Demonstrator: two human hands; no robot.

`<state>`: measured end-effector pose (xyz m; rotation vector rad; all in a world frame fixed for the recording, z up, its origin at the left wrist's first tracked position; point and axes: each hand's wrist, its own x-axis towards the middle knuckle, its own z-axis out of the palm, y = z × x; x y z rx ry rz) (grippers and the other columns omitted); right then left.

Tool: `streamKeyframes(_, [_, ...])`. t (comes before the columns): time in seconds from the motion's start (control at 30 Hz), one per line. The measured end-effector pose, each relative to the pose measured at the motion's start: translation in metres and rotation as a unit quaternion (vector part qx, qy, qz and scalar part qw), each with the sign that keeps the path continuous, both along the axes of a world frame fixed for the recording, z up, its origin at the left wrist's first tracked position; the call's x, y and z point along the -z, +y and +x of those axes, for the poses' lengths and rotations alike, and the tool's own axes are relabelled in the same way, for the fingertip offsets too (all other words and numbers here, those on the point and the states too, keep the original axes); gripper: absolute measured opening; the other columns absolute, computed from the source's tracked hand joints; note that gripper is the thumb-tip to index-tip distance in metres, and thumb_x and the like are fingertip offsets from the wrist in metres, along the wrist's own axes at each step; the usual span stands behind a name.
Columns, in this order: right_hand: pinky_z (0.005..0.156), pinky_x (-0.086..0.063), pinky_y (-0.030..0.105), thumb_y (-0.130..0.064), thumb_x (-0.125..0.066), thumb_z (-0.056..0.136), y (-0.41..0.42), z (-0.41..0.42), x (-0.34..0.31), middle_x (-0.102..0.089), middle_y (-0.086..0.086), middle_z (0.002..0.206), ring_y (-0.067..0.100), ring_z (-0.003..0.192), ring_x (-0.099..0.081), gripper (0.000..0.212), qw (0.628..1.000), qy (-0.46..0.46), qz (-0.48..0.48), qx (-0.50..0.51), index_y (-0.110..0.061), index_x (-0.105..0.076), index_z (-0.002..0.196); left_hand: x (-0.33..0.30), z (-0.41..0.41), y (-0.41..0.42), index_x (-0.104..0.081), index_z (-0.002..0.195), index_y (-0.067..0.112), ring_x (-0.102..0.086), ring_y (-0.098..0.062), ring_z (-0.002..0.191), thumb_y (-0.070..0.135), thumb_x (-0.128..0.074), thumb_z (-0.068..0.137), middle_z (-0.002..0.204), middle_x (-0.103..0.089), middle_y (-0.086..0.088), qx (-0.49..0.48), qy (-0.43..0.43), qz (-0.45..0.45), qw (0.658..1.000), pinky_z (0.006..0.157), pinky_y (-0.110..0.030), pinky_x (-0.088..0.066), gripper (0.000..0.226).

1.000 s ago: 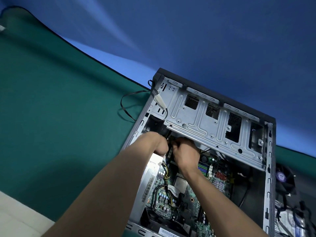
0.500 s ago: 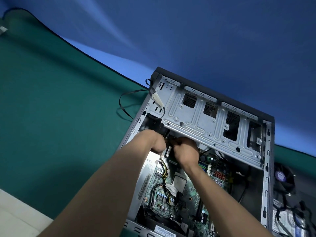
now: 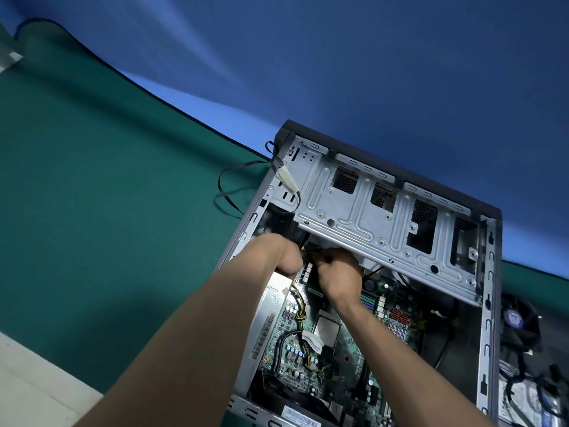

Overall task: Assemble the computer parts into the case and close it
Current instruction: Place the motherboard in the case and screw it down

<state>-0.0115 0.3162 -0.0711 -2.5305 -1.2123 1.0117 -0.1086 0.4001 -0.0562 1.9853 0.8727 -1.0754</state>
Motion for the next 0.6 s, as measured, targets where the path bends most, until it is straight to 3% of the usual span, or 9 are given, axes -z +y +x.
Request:
streamKeyframes(0.1, [0.05,-0.036,0.021,-0.027,-0.05,0.098,0.0,0.0,0.0,-0.067,0.007,0.08,0.019,0.056,-0.054,0.026,1.0,-0.004,-0.003,-0.008,-0.009,-0.069,0.1,0.0,0.0,0.001,-0.055,0.122,0.004,-0.038,-0.02,0.091,0.012,-0.056,0.088,0.107,-0.042,-0.005,-0.011,0.004,-0.003,1.0,0.077,-0.03,-0.034,0.035])
streamKeyframes(0.23, [0.065,-0.044,0.026,-0.031,-0.047,0.099,0.004,-0.005,-0.004,-0.062,0.006,0.082,0.026,0.074,-0.061,0.028,0.998,-0.032,0.016,-0.049,-0.012,-0.066,0.102,-0.001,-0.001,0.0,-0.052,0.13,0.004,-0.04,-0.02,0.092,0.009,-0.057,0.084,0.109,-0.045,-0.005,-0.052,0.006,-0.007,0.999,0.079,-0.032,-0.037,0.047])
streamKeyframes(0.4, [0.065,-0.039,0.025,-0.025,-0.047,0.097,0.011,-0.005,-0.013,-0.059,0.007,0.085,0.025,0.075,-0.056,0.023,0.99,-0.064,-0.027,-0.12,-0.012,-0.065,0.105,-0.003,-0.002,0.0,-0.055,0.129,0.006,-0.036,-0.018,0.097,0.009,-0.059,0.085,0.142,-0.045,-0.008,-0.077,0.0,-0.007,0.997,0.083,-0.032,-0.035,0.045])
streamKeyframes(0.5, [0.067,-0.041,0.026,-0.022,-0.045,0.097,0.015,-0.006,-0.015,-0.056,0.006,0.084,0.023,0.074,-0.053,0.025,0.991,-0.039,-0.06,-0.113,-0.01,-0.066,0.103,-0.004,-0.002,-0.001,-0.052,0.133,0.005,-0.041,-0.02,0.097,0.01,-0.06,0.086,0.142,-0.045,-0.009,-0.103,-0.007,-0.007,0.995,0.087,-0.034,-0.04,0.048])
streamKeyframes(0.6, [0.073,-0.043,0.028,-0.02,-0.042,0.099,0.017,-0.005,-0.015,-0.064,0.012,0.094,0.024,0.076,-0.052,0.028,0.99,-0.007,-0.081,-0.111,-0.006,-0.065,0.104,-0.006,-0.003,-0.001,-0.064,0.116,0.003,-0.053,-0.024,0.108,0.011,-0.059,0.089,0.135,-0.052,-0.009,-0.116,-0.016,-0.023,0.993,0.094,-0.037,-0.044,0.029])
